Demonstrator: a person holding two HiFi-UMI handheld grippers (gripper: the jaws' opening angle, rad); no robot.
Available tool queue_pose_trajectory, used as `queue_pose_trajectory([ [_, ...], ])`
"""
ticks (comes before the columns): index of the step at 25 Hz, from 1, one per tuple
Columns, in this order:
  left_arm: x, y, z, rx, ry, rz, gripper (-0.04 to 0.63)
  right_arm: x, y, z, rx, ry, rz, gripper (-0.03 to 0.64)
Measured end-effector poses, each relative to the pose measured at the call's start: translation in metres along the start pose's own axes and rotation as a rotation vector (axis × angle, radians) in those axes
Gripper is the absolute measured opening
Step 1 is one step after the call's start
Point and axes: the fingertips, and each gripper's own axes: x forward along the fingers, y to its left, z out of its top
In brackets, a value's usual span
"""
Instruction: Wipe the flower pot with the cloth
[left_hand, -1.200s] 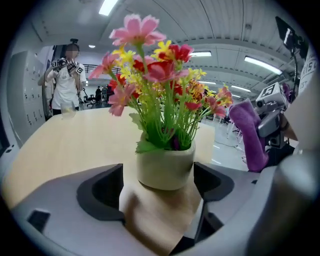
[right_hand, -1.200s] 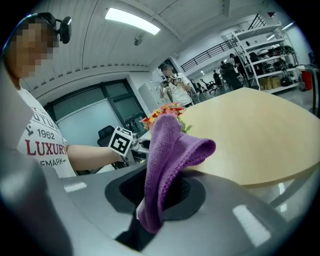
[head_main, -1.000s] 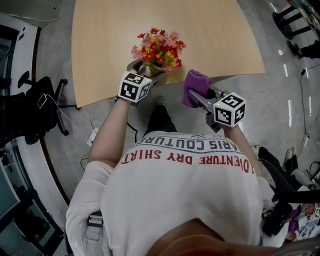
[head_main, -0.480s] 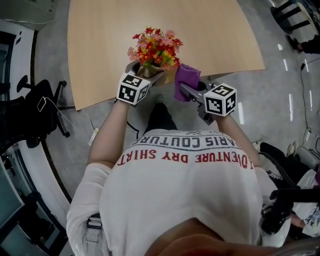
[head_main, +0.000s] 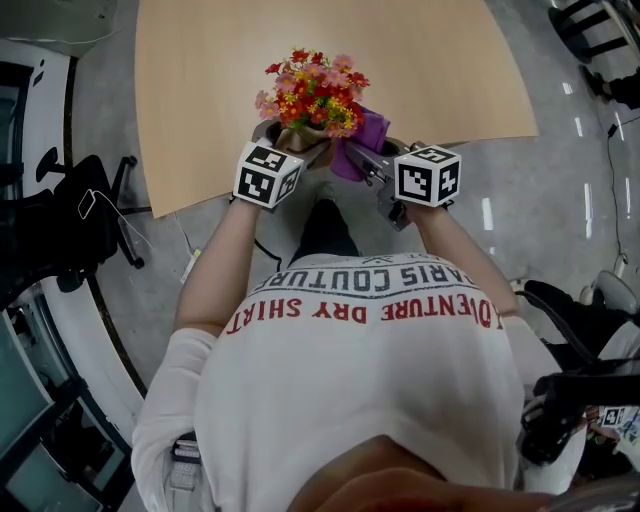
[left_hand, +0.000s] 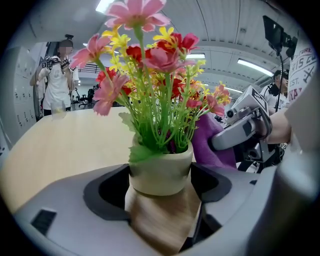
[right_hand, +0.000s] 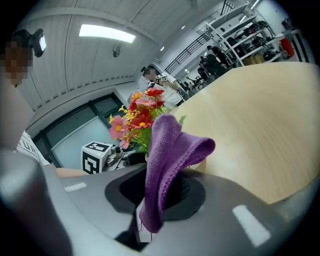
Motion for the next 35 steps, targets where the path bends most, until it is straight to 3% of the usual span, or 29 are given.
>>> queue_pose_trajectory([
  [12,0.003,0.008,-0.006,0.018,0.016,-0.017,0.387,0.026,-0.023,-0.009,0.066,0.022,-0.026,0.060],
  [24,0.000,0.003,0.000,0.034,0.032,-0.035,0.382,0.025,-0.051,-0.026,0.059,0.205,-0.211,0.060],
  [29,-0.002,0.002,0.001,0.037,0.039,-0.044,0.382,0.020,-0.048,-0.027,0.087,0.200,-0.193,0.060],
  [35,0.002,0.005,-0.003,0.050,0.043,-0.055,0.382,-0.002,-0.034,-0.004,0.131,0.088,-0.123,0.060],
])
